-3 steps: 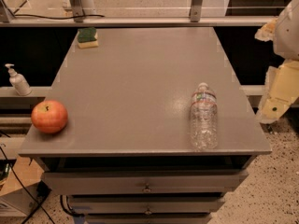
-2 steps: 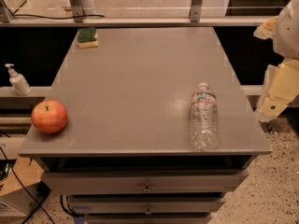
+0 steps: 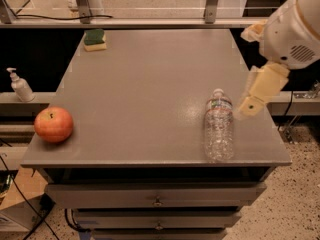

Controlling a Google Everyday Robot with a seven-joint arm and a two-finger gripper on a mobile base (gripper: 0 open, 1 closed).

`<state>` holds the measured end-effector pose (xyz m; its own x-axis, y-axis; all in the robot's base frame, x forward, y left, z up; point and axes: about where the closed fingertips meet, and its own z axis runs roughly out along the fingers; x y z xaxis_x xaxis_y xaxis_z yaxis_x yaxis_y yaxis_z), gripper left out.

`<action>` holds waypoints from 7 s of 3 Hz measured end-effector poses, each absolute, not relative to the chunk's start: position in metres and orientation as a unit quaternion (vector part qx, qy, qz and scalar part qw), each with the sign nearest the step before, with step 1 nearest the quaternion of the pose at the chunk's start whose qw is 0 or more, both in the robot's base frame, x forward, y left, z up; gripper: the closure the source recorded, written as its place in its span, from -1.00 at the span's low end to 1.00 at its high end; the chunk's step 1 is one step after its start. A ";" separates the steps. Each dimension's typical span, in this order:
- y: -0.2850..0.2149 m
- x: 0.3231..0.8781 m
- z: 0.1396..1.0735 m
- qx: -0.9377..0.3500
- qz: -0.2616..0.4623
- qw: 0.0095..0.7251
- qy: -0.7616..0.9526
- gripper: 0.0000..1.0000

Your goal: Move sponge near apple

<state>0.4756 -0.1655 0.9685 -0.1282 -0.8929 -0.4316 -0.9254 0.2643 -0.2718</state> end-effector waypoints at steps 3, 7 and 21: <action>-0.127 0.529 0.968 -0.571 0.054 0.317 0.756 -1.00; -0.055 0.618 0.952 -0.526 0.124 0.369 0.756 -1.00; 0.205 0.843 0.870 -0.445 0.279 0.494 0.693 -1.00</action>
Offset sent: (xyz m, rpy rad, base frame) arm 0.0388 0.0159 -0.0047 0.0612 -0.0322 -0.0801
